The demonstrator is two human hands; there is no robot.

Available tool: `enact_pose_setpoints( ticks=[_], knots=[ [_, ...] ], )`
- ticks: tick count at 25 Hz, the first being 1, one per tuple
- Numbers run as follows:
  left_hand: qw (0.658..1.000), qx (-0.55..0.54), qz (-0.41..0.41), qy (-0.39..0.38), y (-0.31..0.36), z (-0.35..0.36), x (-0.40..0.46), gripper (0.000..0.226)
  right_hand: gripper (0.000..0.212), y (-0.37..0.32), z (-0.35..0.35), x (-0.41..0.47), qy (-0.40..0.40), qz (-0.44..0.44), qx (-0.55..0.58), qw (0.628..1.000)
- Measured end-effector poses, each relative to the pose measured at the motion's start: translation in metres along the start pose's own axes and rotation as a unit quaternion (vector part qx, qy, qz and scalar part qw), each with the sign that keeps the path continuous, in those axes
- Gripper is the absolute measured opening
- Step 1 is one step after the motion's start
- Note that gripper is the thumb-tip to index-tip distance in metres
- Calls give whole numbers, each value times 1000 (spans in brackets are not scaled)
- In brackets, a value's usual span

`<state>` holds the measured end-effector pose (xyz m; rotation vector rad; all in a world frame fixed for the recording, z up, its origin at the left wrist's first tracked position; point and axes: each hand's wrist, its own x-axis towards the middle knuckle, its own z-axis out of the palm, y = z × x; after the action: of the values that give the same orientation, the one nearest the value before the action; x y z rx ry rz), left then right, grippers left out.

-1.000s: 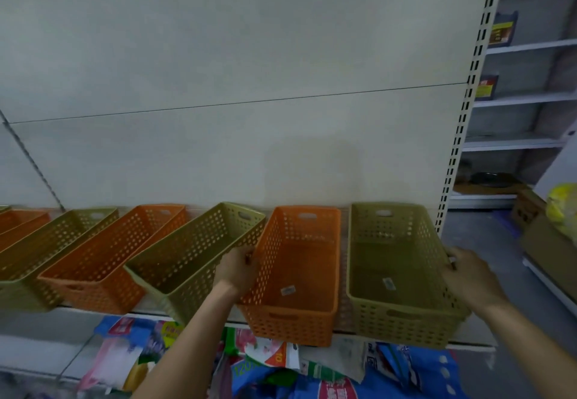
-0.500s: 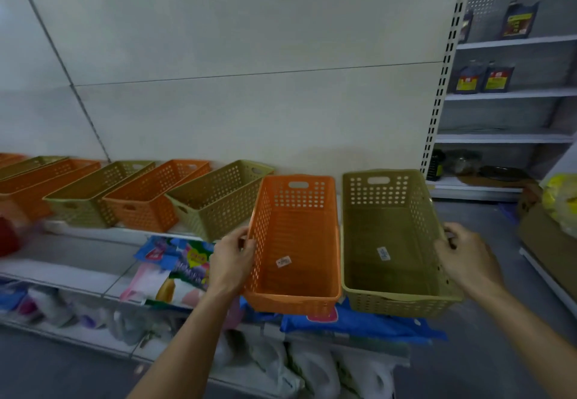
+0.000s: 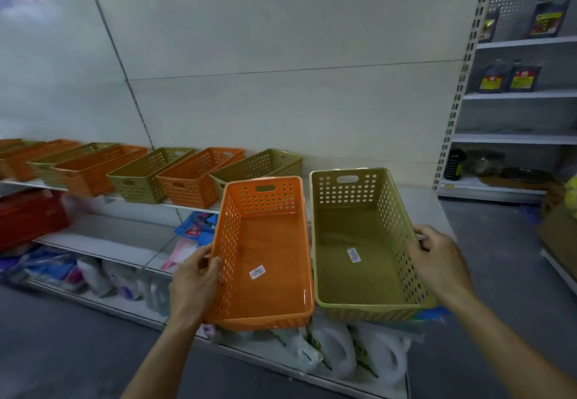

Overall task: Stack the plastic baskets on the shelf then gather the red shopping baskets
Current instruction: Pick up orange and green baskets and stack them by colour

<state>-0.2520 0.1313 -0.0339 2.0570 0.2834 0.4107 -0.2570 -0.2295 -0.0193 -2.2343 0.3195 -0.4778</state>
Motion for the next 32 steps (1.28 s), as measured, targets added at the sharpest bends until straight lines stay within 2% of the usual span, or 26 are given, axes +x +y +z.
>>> enact_pose_setpoints(
  ticks=[6,14,18,23,27,32],
  knots=[
    [1000,-25,14,12,-29,-85,61,38,23,-65,66,-14,11,0,14,1000],
    [996,-62,52,-26,-59,-194,205,28,25,-176,167,2,93,31,78,992],
    [994,-62,81,-37,-56,-209,270,28,27,-222,197,35,132,51,94,985],
    [994,-36,106,1,-53,-211,357,36,24,-262,229,91,188,84,112,972],
    [993,-45,106,33,-48,-206,416,37,15,-269,260,137,214,103,158,959],
    [992,-72,96,26,-45,-187,470,40,23,-264,310,183,212,147,202,945]
  ],
)
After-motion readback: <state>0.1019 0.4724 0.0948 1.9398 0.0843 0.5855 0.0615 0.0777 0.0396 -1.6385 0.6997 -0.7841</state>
